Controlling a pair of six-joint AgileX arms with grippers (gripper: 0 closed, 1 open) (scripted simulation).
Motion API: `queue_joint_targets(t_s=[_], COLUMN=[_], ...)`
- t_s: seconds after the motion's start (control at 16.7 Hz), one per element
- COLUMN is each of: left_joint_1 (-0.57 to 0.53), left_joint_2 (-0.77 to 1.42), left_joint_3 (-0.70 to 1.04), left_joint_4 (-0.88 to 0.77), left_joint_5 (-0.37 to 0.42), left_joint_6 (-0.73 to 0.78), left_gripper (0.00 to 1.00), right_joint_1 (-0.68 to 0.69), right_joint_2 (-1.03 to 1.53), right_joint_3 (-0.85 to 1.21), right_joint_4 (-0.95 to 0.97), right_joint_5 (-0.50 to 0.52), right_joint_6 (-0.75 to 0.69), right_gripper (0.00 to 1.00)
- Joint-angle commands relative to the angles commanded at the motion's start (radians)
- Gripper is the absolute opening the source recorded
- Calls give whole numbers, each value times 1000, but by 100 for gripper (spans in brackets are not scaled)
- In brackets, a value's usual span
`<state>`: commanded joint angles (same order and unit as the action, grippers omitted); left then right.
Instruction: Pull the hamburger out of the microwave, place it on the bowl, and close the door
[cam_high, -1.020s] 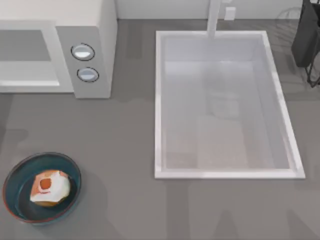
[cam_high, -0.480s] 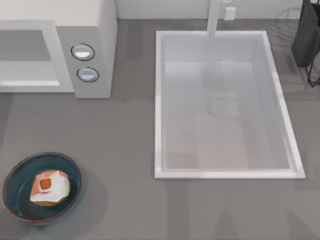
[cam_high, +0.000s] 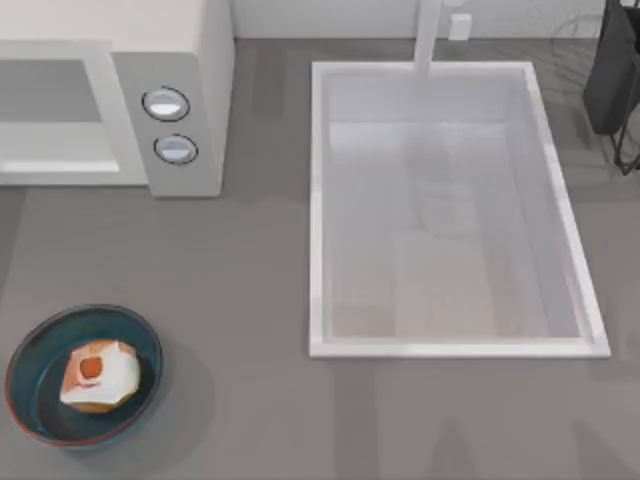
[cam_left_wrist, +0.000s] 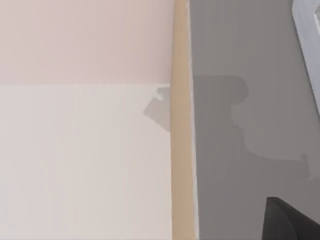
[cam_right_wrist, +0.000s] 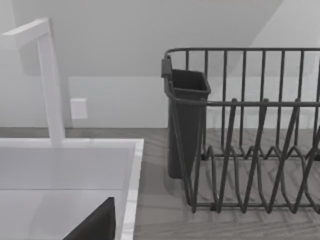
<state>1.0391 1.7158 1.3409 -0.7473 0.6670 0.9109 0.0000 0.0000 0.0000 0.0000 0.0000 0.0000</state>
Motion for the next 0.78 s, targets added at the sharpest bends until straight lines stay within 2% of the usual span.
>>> queue_joint_targets(t_s=[0.42, 0.78], left_joint_1=[-3, 2], left_joint_2=[14, 97], left_joint_3=[-36, -207], left_joint_4=[40, 319], left_joint_5=[-2, 2], left_joint_6=[1, 4], left_gripper=[0, 0], right_joint_1=[0, 0], right_joint_2=[0, 0], right_joint_3=[0, 0], right_joint_4=[0, 0], right_joint_5=[0, 0], right_joint_6=[0, 0], right_gripper=[100, 100])
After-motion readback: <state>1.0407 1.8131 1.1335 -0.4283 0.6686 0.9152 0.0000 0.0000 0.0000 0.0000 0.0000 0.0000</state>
